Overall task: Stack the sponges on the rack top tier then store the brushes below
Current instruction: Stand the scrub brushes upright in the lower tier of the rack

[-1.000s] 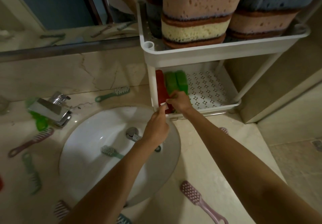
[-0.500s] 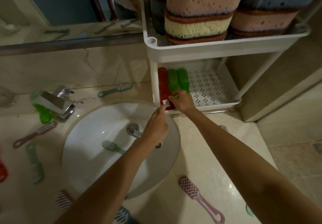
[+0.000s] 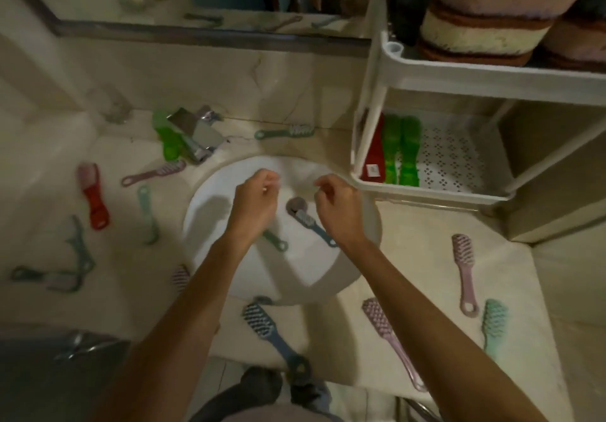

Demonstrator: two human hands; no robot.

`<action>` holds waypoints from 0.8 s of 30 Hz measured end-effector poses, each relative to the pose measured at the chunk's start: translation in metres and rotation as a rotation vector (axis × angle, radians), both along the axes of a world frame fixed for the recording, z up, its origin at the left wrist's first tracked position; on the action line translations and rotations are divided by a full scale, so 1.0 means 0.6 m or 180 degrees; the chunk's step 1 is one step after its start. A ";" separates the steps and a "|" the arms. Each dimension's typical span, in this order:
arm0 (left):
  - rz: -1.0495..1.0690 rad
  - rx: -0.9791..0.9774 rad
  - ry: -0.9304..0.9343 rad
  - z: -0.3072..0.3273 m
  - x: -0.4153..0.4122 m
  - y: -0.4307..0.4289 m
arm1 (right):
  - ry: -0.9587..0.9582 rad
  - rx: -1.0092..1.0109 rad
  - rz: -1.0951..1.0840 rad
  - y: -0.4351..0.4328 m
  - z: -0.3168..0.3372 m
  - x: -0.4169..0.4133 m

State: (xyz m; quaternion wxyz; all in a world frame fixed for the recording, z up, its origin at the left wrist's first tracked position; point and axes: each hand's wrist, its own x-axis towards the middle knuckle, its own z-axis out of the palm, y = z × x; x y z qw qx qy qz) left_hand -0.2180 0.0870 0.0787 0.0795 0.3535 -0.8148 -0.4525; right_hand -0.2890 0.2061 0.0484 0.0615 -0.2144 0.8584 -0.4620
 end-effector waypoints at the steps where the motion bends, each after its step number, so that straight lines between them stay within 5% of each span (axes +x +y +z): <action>1: 0.0198 0.0166 -0.0038 -0.006 0.027 -0.019 | -0.0159 0.0007 0.0244 -0.024 0.000 0.022; 6: 0.1097 0.0965 -0.0158 -0.037 0.163 -0.130 | -0.0597 0.0597 0.1550 -0.160 -0.019 0.124; 11: 0.1697 0.1013 -0.0249 -0.056 0.281 -0.262 | -0.0591 0.1270 0.2317 -0.296 -0.047 0.204; 14: 0.1974 0.1090 -0.0328 -0.065 0.328 -0.339 | -0.0587 0.1479 0.2398 -0.378 -0.055 0.237; 19: 0.1823 0.0167 -0.1102 -0.080 0.335 -0.469 | -0.0570 0.1797 0.2454 -0.504 -0.070 0.251; 24: 0.1269 -0.0280 -0.1390 -0.121 0.264 -0.562 | -0.0276 0.1515 0.1673 -0.584 -0.072 0.187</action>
